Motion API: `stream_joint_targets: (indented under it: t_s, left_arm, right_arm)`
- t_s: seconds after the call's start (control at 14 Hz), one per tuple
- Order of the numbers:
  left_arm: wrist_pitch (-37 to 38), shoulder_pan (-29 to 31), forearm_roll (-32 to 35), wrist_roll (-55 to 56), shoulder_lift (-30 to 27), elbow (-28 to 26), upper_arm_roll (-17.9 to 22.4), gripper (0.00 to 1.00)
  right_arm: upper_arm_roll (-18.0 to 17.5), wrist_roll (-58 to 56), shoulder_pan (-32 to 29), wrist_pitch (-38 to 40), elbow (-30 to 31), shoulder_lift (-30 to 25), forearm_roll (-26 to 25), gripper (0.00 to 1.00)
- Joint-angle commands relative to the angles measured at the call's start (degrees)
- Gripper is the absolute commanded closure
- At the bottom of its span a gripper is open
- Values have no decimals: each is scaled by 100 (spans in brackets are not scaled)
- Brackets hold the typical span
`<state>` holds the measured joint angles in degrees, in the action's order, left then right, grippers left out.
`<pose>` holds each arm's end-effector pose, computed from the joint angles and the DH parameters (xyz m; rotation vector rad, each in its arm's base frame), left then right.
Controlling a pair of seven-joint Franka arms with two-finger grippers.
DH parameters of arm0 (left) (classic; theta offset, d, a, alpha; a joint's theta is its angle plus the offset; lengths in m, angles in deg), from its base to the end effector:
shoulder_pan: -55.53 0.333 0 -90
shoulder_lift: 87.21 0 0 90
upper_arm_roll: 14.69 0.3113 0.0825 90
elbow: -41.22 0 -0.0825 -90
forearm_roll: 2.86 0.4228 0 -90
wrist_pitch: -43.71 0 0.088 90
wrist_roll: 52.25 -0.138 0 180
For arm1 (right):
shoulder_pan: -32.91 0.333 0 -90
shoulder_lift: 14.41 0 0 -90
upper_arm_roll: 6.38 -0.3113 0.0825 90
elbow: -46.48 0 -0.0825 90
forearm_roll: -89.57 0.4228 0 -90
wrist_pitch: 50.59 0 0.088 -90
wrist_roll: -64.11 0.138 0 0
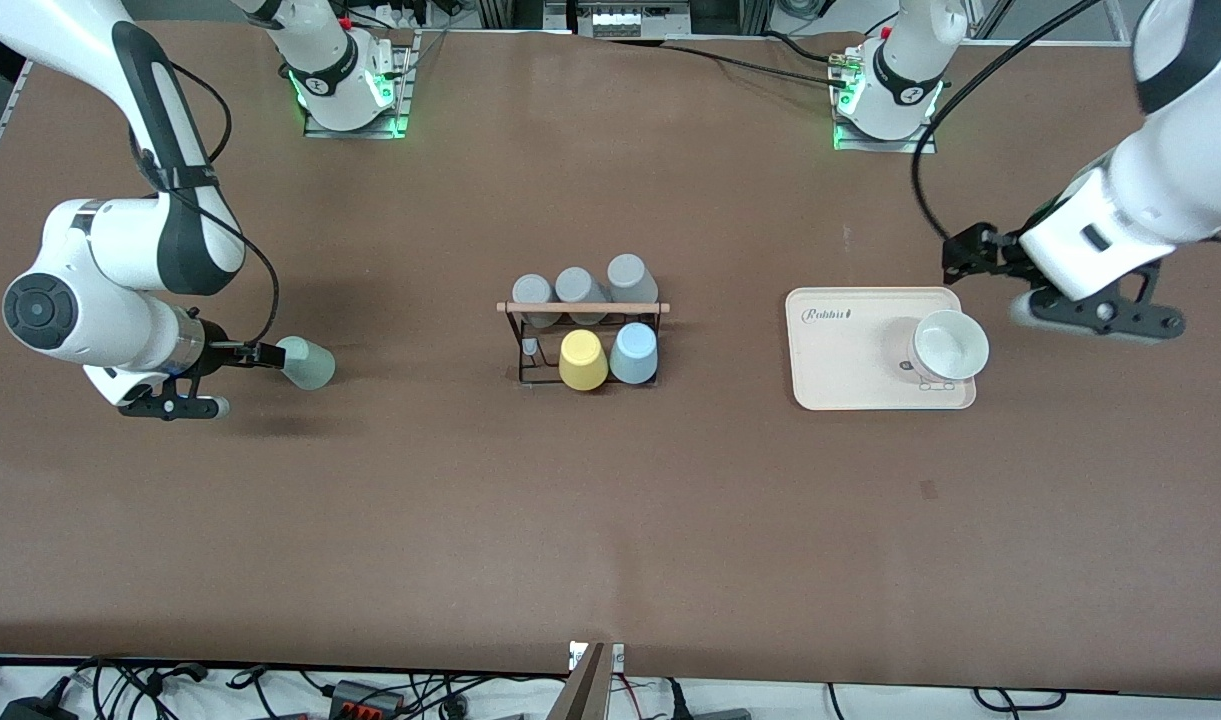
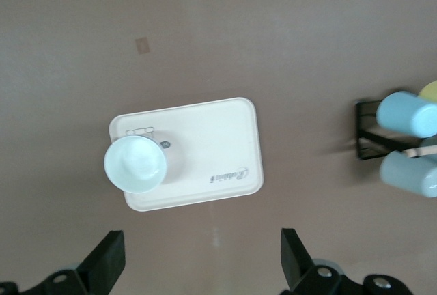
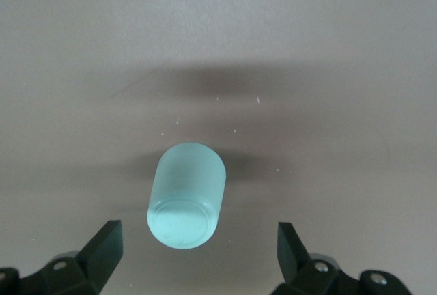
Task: Hang scattered cups on rack with three cups
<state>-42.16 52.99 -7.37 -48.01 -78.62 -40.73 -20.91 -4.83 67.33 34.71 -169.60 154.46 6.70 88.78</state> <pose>0.6195 -0.1024 0.5634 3.0508 -0.1234 -0.1387 0.6318 0.0019 0.2400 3.1023 -0.0669 -0.2724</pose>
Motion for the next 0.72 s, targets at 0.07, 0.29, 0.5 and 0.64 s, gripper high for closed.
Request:
stream_joint_targets:
  t_s: [0.07, 0.29, 0.5, 0.64]
  left_arm:
    - [-536, -132, -17, -150, -998, -1128, 508, 0]
    - [-466, 165, 732, -503, -1158, -1227, -54, 0]
    - [-466, 350, 575, -530, -1097, -1166, -81, 0]
    - [-449, 404, 381, -521, -1062, -1130, -64, 0]
  right_arm:
    - [-14, 293, 215, -420, 407, -116, 0, 0]
    - [-14, 293, 207, -859, 714, -107, 0, 0]
    - [-14, 293, 172, -1229, 952, -37, 0, 0]
    - [-14, 293, 172, -1230, 997, -37, 0, 0]
